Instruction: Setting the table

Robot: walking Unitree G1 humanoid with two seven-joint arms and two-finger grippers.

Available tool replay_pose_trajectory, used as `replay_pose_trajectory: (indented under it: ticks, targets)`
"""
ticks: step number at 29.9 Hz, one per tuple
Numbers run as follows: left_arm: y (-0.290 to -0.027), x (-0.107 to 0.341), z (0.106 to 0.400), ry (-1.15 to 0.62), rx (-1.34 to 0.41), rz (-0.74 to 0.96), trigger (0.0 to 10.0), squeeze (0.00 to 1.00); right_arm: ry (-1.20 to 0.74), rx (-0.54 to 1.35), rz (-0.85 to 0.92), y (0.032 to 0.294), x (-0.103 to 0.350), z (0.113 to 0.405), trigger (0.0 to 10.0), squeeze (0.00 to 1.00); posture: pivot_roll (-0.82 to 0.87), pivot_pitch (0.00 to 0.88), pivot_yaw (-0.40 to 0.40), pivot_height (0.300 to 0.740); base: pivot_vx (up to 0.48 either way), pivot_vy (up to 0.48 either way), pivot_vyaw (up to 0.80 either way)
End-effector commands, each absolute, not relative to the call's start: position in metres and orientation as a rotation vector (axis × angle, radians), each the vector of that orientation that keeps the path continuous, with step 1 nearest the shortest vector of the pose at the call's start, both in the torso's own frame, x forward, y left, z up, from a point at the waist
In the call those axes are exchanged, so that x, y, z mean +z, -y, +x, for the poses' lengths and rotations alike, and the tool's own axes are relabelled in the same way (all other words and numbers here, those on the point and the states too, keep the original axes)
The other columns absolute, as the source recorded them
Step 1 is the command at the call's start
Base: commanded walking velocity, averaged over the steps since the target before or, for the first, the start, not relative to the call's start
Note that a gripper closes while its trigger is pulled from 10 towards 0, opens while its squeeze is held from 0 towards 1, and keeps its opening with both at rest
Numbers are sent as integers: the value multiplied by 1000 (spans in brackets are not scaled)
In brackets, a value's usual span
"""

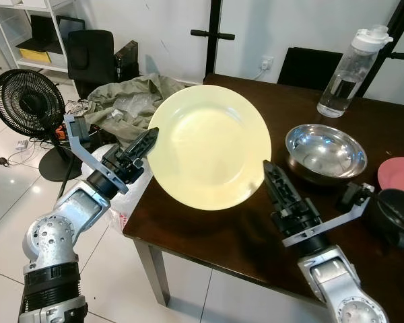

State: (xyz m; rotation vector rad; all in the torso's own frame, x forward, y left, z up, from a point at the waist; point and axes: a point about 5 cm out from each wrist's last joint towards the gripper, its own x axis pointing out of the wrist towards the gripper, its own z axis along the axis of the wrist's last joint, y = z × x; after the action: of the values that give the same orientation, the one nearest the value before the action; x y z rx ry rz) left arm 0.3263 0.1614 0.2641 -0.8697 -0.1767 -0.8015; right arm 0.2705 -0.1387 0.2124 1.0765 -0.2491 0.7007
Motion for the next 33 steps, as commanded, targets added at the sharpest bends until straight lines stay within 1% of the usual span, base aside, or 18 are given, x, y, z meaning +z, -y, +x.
replay_pose_trajectory:
  ticks: [1, 2, 5, 11, 12, 13, 14, 15, 16, 17, 28, 33]
  targets:
    - [-160, 269, 323, 194, -823, -879, 10000, 0, 246, 754, 1087, 131, 215, 267, 10000, 0, 51, 149, 76, 740, 0, 0, 0]
    - [-157, 270, 323, 197, -835, -887, 10000, 0, 211, 766, 1072, 123, 212, 269, 10000, 0, 53, 148, 74, 740, 0, 0, 0]
    - [-153, 270, 321, 194, -850, -890, 10000, 0, 174, 770, 1056, 116, 208, 271, 10000, 0, 56, 148, 71, 740, 0, 0, 0]
    - [-145, 263, 320, 155, -863, -894, 10000, 0, 148, 785, 1057, 110, 208, 271, 10000, 0, 55, 147, 71, 740, 0, 0, 0]
    - [-142, 258, 318, 134, -869, -890, 10000, 0, 151, 789, 1052, 109, 209, 271, 9255, 0, 51, 148, 71, 740, 0, 0, 0]
    - [-142, 258, 318, 134, -869, -890, 10000, 0, 151, 789, 1052, 109, 209, 271, 9255, 0, 51, 148, 71, 740, 0, 0, 0]
    - [-141, 257, 317, 129, -869, -891, 10000, 0, 157, 787, 1056, 109, 210, 272, 4039, 0, 51, 148, 71, 740, 0, 0, 0]
    - [-140, 256, 317, 125, -868, -893, 10000, 0, 161, 783, 1058, 110, 211, 272, 3412, 0, 51, 149, 69, 740, 0, 0, 0]
    - [-140, 256, 317, 125, -868, -893, 10000, 0, 161, 783, 1058, 110, 211, 272, 3412, 0, 51, 149, 69, 740, 0, 0, 0]
    - [-140, 256, 316, 121, -866, -894, 10000, 0, 168, 775, 1062, 112, 211, 273, 0, 0, 51, 149, 69, 740, 0, 0, 0]
    - [-140, 253, 314, 109, -853, -893, 10000, 0, 200, 725, 1065, 121, 213, 277, 0, 0, 52, 148, 66, 740, 0, 0, 0]
    - [-139, 252, 316, 105, -824, -848, 10000, 0, 214, 704, 1071, 125, 213, 277, 0, 0, 51, 146, 68, 740, 0, 0, 0]
